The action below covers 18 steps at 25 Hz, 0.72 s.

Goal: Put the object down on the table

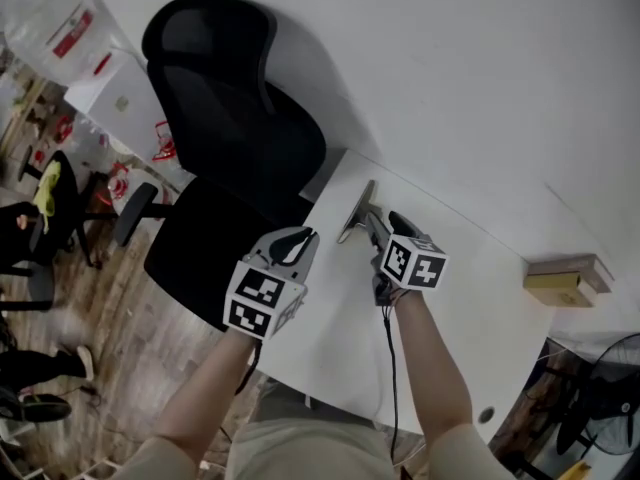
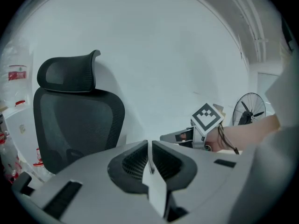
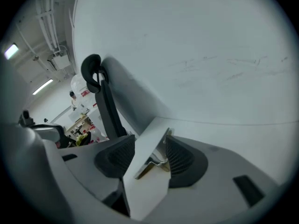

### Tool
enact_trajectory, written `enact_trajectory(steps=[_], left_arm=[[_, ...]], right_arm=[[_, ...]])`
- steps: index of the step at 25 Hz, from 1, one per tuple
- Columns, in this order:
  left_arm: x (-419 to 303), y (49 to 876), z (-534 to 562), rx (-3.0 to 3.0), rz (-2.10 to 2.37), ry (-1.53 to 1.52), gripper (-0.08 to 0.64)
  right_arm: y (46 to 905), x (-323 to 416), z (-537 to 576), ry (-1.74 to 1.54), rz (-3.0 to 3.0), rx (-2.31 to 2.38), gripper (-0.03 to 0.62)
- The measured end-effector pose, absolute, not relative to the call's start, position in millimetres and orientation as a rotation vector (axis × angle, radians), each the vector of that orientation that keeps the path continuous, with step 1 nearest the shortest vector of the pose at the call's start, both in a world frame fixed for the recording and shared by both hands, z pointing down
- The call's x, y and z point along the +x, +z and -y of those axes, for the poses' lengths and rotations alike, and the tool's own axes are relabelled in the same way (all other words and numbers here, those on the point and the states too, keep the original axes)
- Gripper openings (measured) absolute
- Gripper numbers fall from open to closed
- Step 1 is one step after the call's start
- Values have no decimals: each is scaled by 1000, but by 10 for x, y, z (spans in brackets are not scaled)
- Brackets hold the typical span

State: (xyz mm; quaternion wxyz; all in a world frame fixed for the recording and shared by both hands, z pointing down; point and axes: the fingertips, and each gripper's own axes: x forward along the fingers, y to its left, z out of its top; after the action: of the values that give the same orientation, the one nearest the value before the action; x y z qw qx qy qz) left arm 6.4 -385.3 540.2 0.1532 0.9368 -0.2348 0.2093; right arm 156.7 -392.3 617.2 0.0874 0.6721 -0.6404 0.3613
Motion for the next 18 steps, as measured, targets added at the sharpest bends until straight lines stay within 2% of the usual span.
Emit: enact_trajectory(steps=[2,7,10,18], left_arm=[[29,5250,3824,2707,687,581,43],[-98,4874,3696,2725,720,511,43],[-143,4597,3588,2770,723,467,43],[-366,3909,3297,2865,746,357,43]], right_arm=[[5847,1472,3863,1023,1990,1988,207],[5036,1305,3646,853,2146,1982,191],[4613,1229,3467,757,2220,1980,152],[3740,961,2905,578,2358,2015,105]])
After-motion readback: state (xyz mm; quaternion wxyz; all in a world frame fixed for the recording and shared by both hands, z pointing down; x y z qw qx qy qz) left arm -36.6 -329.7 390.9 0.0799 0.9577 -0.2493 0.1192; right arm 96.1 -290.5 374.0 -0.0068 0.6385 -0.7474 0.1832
